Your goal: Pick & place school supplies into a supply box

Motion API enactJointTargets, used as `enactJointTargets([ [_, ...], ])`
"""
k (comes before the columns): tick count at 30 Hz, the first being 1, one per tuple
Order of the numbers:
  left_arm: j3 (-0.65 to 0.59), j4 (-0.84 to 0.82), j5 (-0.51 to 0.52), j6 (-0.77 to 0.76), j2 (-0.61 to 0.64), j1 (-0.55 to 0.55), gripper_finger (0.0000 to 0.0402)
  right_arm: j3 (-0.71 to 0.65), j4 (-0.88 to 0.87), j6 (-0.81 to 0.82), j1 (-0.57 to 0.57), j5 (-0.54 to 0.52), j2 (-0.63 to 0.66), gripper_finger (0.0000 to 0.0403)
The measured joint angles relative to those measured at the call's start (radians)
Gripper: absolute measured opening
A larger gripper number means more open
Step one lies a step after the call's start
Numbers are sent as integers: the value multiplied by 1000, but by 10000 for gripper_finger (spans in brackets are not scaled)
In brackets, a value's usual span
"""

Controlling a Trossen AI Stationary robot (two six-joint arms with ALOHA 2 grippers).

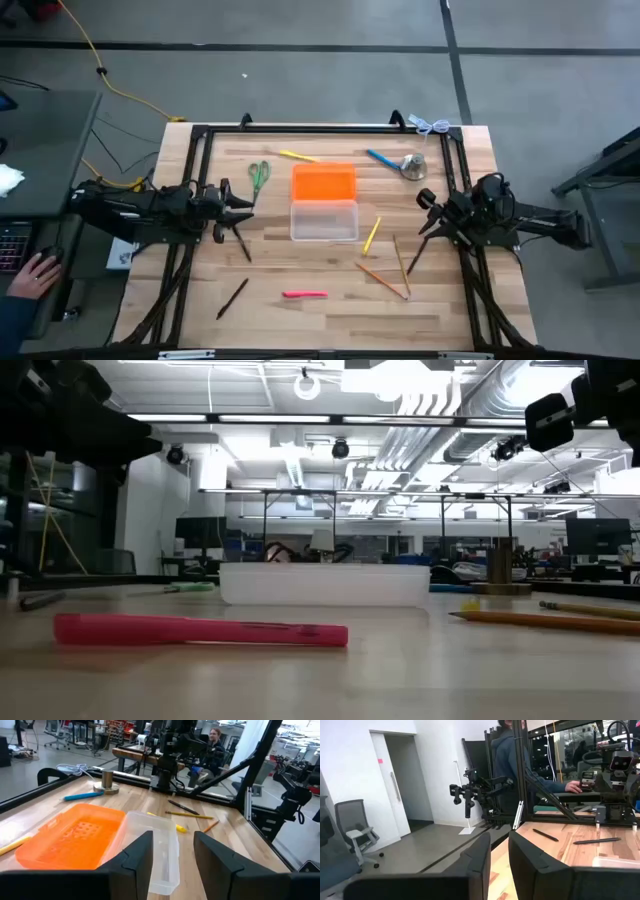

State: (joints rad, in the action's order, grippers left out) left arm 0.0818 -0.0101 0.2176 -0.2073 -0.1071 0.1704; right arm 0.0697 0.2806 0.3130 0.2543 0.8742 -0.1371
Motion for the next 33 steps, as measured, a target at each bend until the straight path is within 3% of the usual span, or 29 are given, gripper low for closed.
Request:
enactJointTargets([
  [33, 0, 0, 0, 0, 0, 0, 172, 0, 0, 0, 0, 0, 0, 47],
])
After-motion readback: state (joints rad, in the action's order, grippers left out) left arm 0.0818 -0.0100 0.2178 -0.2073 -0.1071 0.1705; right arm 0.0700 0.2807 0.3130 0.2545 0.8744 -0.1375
